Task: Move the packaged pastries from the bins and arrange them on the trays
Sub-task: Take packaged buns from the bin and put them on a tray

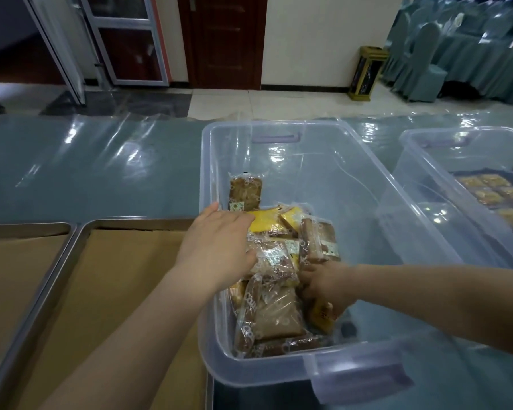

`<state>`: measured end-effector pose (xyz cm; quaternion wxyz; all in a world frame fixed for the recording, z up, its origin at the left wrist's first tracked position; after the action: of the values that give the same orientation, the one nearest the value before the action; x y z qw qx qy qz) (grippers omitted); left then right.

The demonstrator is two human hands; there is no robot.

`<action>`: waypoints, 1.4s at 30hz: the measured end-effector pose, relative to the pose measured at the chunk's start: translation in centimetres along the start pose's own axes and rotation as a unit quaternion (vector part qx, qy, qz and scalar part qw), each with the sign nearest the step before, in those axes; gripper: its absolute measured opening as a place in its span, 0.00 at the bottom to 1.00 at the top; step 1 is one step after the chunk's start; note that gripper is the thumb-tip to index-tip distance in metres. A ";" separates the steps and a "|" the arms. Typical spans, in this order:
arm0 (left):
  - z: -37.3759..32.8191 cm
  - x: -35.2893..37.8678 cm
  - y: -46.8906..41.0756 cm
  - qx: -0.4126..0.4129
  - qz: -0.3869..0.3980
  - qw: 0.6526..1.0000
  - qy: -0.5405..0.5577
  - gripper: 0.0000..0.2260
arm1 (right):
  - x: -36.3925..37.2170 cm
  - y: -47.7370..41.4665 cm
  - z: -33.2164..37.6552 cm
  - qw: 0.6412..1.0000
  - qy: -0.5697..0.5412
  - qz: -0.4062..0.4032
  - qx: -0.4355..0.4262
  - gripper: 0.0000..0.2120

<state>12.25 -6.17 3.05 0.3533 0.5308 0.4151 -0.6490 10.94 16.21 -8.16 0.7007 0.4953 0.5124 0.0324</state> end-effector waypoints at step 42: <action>32.4 -3.1 40.7 -0.270 -0.068 0.960 -0.025 0.24 | -29.0 -10.9 43.3 0.760 -0.344 -0.532 -0.143 0.35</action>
<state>36.56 -52.24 2.47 0.4492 0.3694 0.6010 -0.5483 24.67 -33.98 3.17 0.7974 0.0150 0.4073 -0.4451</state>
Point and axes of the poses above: each hand's wrist, its own y-axis away from the middle knuckle, its own x-axis out of the palm, z = x × y, the point moved 2 cm from there along -y, towards the middle knuckle, and after that the axes turned 12 degrees about -y, right-handed, at the moved point
